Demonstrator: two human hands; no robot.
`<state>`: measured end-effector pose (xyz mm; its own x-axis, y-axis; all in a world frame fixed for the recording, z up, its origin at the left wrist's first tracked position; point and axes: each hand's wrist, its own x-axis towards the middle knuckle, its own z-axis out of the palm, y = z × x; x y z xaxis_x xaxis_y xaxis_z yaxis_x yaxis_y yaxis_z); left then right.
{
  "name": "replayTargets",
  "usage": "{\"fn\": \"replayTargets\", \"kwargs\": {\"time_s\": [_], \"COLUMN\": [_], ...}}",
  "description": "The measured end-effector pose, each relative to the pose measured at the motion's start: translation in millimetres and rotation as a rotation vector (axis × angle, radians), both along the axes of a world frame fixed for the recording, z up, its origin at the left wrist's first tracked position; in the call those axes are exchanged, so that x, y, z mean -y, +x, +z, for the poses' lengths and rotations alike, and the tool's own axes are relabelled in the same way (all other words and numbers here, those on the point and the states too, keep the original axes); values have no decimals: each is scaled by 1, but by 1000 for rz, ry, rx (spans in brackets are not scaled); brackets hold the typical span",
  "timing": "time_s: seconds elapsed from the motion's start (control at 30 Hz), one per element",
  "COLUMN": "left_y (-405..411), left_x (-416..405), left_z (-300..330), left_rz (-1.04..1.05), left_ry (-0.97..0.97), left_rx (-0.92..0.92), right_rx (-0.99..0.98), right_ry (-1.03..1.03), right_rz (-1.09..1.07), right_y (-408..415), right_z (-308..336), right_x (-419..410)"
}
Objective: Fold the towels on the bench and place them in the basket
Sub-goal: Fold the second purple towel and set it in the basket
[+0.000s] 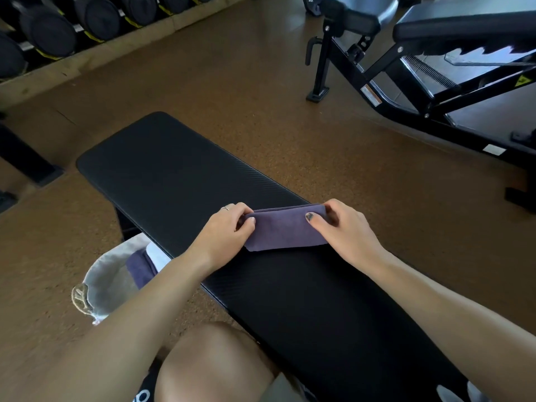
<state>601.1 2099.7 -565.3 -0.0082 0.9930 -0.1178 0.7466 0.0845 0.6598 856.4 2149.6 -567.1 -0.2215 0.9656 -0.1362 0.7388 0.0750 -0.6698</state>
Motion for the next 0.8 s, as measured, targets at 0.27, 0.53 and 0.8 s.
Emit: {"fn": "replayTargets", "kwargs": {"time_s": [0.27,0.53,0.8], "left_y": [9,26,26], "left_x": [-3,-9,9], "left_z": [6,9,5], "left_rz": [40,-390,-306], "left_ry": [17,559,379], "left_rx": [9,-692,-572], "right_rx": [-23,228,344], "right_ry": [68,610,461], "right_rz": [-70,405,585], "right_y": [-11,-7,6], "right_z": [-10,-3,8], "right_x": [5,3,-5]}}
